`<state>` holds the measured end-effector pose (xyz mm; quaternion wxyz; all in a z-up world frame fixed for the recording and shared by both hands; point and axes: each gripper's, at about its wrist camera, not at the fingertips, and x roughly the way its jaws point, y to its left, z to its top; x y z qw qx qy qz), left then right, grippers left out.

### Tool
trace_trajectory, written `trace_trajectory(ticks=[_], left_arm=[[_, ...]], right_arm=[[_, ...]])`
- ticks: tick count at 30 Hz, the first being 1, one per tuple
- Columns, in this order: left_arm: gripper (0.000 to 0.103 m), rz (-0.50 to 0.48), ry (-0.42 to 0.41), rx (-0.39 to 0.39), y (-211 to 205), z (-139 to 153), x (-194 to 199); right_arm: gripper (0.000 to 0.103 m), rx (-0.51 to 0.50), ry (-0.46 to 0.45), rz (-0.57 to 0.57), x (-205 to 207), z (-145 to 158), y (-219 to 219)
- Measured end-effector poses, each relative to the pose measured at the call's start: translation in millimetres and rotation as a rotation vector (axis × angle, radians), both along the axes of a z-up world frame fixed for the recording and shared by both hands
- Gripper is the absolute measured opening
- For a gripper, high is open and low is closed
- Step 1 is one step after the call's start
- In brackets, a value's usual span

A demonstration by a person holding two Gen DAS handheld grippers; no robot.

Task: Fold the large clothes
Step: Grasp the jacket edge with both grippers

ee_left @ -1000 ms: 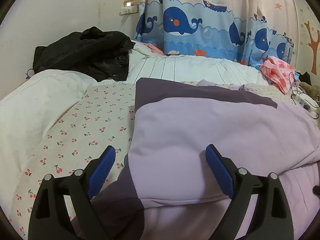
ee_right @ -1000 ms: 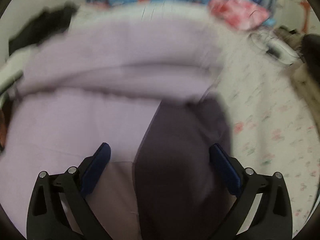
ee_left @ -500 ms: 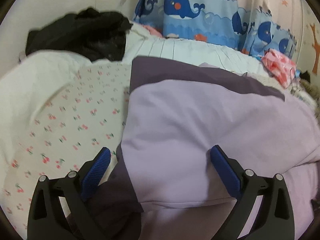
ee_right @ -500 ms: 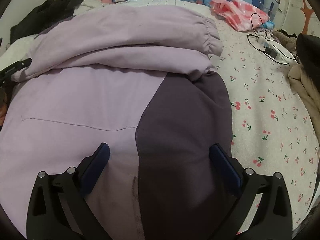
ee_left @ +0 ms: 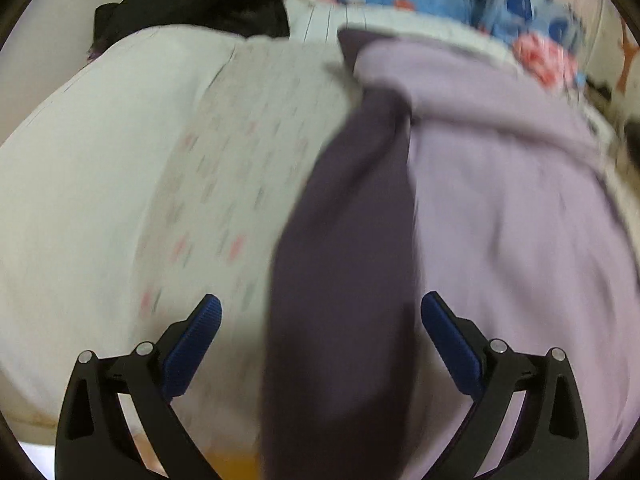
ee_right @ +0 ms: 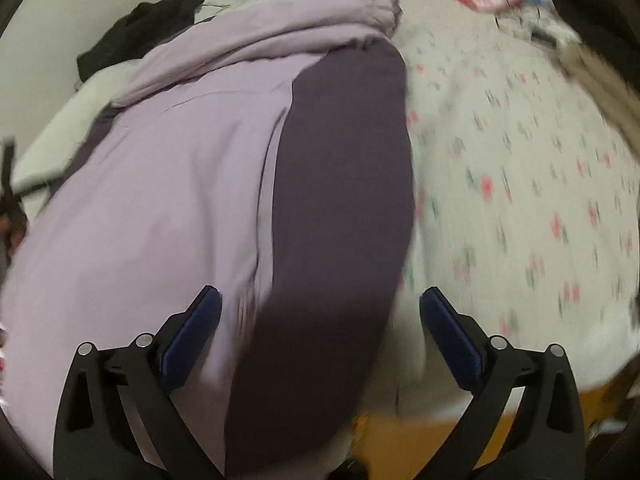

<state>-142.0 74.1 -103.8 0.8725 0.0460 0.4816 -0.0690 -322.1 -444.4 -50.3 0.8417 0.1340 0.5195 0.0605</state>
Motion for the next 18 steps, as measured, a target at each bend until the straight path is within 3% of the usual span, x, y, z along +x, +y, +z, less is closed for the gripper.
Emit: trace_trajectory(ticks=[3,4,7,10,15,18], left_arm=[[0.096,0.025,0.002,-0.057,20,7,-49],[0.096,0.033,0.023,-0.109,29,8,-66],[0.096,0.075,0.091,-0.216,54,3,-95],[0.096,0.132,0.150,-0.339,77,-6,-114],[0.096,0.230,0.238,-0.637,94,-19,-119],[0.096,0.225,0.294,-0.782,90,-29,-109]], right_arm=[[0.097,0.197,-0.032,-0.015,-34,2,-22],[0.097,0.261,-0.033,-0.022,-45,-1,-34],[0.097,0.486,-0.005,-0.051,-66,-23,-59],[0.097,0.717,0.010,-0.011,-71,-48,-65],[0.097,0.902,0.031,0.046,-51,-74,-57],[0.097,1.001,0.027,0.088,-41,-80,-48]])
